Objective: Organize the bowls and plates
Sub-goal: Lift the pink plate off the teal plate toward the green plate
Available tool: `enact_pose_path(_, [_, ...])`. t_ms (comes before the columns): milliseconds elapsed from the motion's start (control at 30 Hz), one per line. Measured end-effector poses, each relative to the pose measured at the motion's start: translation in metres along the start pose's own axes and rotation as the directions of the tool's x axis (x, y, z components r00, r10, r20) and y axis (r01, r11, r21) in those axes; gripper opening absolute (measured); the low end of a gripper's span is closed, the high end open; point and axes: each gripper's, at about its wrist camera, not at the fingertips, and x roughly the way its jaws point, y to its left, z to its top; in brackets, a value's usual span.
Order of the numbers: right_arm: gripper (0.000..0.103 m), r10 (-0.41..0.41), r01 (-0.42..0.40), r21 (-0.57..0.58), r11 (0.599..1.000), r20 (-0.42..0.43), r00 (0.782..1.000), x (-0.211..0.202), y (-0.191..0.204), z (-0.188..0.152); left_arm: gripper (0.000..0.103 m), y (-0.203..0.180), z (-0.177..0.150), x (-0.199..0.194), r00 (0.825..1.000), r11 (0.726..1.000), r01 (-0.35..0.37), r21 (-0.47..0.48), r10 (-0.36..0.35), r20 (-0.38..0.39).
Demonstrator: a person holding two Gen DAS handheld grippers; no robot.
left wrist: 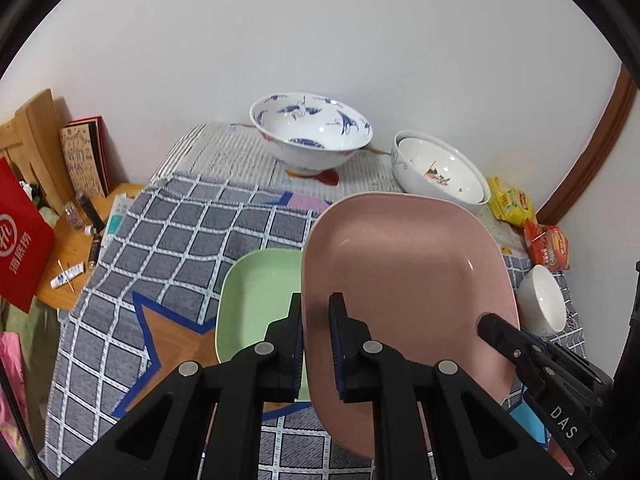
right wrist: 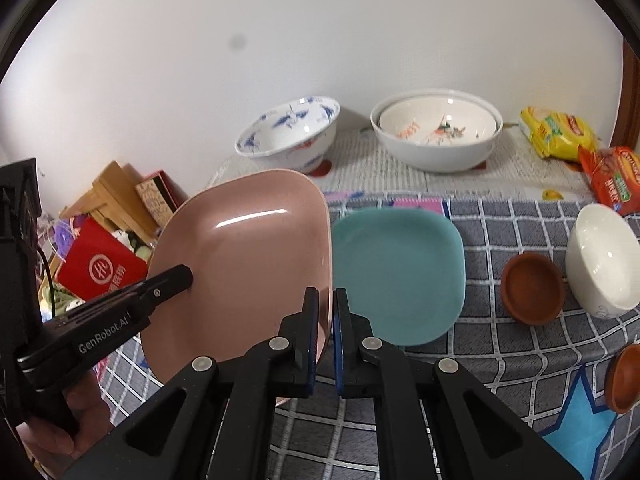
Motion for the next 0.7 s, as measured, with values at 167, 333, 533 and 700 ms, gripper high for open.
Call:
enact_pose_path(167, [0.007,-0.015,0.015,0.005,1.0,0.024,1.0,-0.008,0.007,0.001,0.012,0.003,0.003,-0.003,1.0,1.0,0.013,0.013,-0.014,0.003])
enact_pose_path(333, [0.007,-0.034,0.033,0.026,0.999,0.017,0.999,-0.004,0.009,-0.003,0.012,0.004,0.002,0.004,1.0,0.999,0.024,0.03,-0.024,-0.017])
enact_pose_path(533, [0.007,-0.059,0.059,0.048,0.997,0.003,0.998,0.002,0.008,-0.006,0.012,0.006,0.002,0.013,0.998,0.998,0.04,0.04,-0.039,-0.039])
enact_pose_path(700, [0.007,-0.07,0.069,0.069,0.995,0.003,0.998,0.005,0.008,-0.008,0.012,0.008,0.003,0.019,0.998,0.998,0.046,0.051,-0.044,-0.05])
